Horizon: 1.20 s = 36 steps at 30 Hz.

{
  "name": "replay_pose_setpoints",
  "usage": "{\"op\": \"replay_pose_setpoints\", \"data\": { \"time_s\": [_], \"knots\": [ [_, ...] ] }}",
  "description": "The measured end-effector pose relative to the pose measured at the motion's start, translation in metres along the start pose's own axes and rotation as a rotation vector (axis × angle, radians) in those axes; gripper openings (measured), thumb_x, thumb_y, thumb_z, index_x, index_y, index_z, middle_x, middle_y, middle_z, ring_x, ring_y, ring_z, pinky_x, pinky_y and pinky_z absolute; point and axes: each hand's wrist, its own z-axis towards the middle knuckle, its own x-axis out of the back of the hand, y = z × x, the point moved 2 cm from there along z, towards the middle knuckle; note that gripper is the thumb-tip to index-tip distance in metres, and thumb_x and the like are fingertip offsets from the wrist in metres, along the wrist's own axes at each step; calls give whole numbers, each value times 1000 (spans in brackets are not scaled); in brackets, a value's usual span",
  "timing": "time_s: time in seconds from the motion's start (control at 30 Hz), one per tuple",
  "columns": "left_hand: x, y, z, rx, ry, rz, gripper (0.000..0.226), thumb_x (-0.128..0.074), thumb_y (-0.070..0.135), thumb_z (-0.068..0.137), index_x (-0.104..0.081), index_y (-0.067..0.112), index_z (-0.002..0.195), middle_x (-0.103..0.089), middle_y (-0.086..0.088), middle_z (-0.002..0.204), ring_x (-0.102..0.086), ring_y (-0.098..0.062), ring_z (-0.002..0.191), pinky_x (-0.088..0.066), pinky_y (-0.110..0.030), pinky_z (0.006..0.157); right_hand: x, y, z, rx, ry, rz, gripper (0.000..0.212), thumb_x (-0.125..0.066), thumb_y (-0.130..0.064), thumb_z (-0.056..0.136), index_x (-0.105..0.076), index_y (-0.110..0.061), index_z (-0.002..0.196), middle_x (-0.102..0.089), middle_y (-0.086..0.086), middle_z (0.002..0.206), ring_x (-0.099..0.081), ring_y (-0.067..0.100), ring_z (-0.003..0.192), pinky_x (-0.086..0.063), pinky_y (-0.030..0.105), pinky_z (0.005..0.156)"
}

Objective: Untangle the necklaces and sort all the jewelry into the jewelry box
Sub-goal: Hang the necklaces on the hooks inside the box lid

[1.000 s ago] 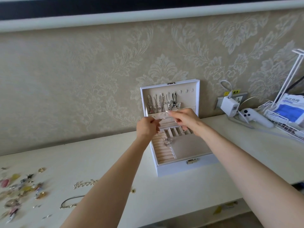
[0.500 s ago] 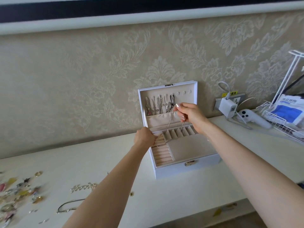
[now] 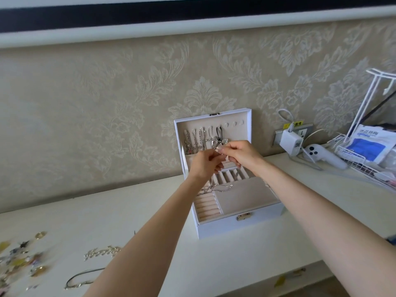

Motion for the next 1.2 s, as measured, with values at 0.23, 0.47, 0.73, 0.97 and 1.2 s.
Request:
{"op": "replay_pose_setpoints", "data": {
  "time_s": [0.23,0.47,0.73,0.97,1.2],
  "knots": [
    [-3,-3,28,61,90,-21,21,-58,23,93,-68,7,82,-60,1,55,-52,-8,47,-47,-24,56,25,2,8,-14,-38,219,26,-58,-23,93,-62,-10,70,-50,1,58,-45,13,53,-43,24,55],
    [-12,7,57,33,130,104,29,-59,38,90,-69,11,87,-51,2,46,-45,-7,38,-36,-23,51,40,18,34,-26,98,190,14,-60,-15,91,-67,-3,90,-51,1,58,-47,12,57,-46,21,62],
    [-22,11,90,78,371,181,28,-55,43,89,-68,19,94,-71,-8,81,-67,-27,80,-51,-33,69,40,25,72,-20,394,113,8,-67,-8,85,-65,-4,78,-49,4,54,-44,11,47,-44,22,51],
    [-32,11,94,173,553,128,25,-56,38,89,-65,16,96,-69,-5,90,-63,-24,87,-43,-28,68,28,16,101,101,581,45,32,-74,-13,78,-49,-23,61,-53,-4,54,-50,15,53,-45,35,62],
    [-38,13,99,257,561,77,24,-53,35,89,-69,17,96,-70,-8,95,-64,-28,94,-42,-27,70,26,19,106,71,673,-12,39,-79,-26,74,-44,-25,57,-55,-3,61,-58,23,68,-49,39,71]
  ]
}}
